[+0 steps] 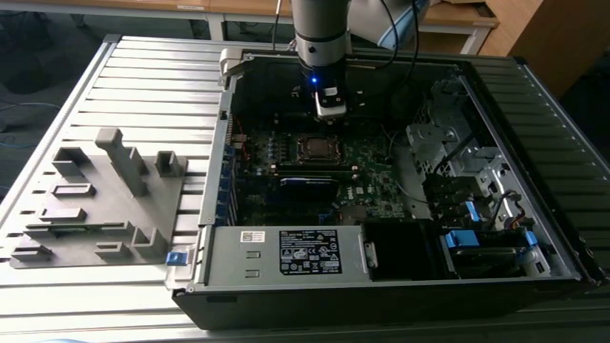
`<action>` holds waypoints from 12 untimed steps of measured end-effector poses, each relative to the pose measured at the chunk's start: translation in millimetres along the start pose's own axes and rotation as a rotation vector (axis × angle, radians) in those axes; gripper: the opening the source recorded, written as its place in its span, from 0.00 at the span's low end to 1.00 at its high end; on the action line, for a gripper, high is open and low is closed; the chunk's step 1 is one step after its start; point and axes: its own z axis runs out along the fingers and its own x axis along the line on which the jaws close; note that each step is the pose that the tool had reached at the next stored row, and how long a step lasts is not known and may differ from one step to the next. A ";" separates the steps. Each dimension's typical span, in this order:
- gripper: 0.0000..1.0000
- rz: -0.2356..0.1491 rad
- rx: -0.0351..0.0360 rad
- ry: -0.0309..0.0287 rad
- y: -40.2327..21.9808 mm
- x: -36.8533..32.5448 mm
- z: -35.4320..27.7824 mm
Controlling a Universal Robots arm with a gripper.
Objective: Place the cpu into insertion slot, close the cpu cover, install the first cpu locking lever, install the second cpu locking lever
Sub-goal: 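Install the first cpu locking lever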
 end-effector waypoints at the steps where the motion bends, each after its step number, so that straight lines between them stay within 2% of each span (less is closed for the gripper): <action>1: 0.11 0.000 -0.0001 -0.0002 0.0 0.0 0.0; 7: 0.11 0.000 0.0002 -0.0003 0.1 0.0 -0.2; 12: 0.11 0.000 -0.0007 0.0000 0.5 -0.4 -3.1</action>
